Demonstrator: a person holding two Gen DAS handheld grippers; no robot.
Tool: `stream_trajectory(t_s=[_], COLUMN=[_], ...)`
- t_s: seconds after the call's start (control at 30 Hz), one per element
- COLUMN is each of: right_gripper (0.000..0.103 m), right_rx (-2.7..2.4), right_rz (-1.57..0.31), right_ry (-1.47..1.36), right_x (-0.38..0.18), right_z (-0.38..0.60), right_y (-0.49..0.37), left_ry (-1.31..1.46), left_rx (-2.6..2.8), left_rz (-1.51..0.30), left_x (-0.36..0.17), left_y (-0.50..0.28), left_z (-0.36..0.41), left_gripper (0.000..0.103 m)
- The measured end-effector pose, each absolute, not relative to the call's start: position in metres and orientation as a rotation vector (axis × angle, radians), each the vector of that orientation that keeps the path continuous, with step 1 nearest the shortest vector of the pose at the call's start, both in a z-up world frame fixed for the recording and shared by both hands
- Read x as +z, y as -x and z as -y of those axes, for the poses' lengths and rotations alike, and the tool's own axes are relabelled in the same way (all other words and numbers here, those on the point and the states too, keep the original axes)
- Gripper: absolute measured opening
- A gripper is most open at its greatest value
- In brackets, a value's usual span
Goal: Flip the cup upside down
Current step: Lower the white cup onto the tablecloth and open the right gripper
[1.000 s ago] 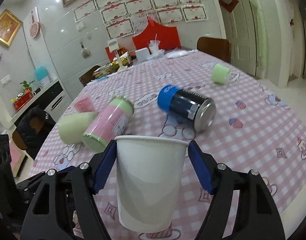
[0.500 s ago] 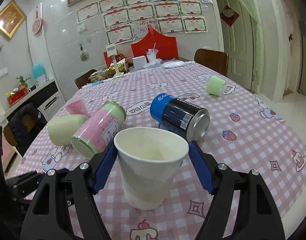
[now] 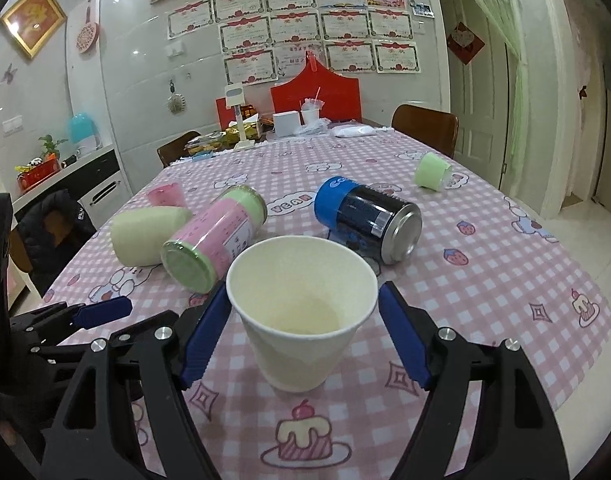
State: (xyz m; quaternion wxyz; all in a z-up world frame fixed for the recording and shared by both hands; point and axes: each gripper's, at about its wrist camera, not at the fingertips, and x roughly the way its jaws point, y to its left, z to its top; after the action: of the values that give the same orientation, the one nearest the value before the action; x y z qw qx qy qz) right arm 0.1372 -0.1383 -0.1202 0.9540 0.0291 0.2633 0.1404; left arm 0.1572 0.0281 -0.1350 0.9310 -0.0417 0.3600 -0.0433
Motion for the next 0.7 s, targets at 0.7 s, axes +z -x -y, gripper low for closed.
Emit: stream_trajectory(t_s=[0.7], right_gripper=[0.09], right_rx=[0.246], right_rz=[-0.372], right_ry=[-0.091], right_x=[-0.067], right_z=[0.16], right_y=[-0.062], left_ry=[0.018], left_rx=[-0.062], left_rz=[-0.517], left_x=[-0.069], left_y=[-0.083], left_z=[-0.02], left_gripper=[0.071])
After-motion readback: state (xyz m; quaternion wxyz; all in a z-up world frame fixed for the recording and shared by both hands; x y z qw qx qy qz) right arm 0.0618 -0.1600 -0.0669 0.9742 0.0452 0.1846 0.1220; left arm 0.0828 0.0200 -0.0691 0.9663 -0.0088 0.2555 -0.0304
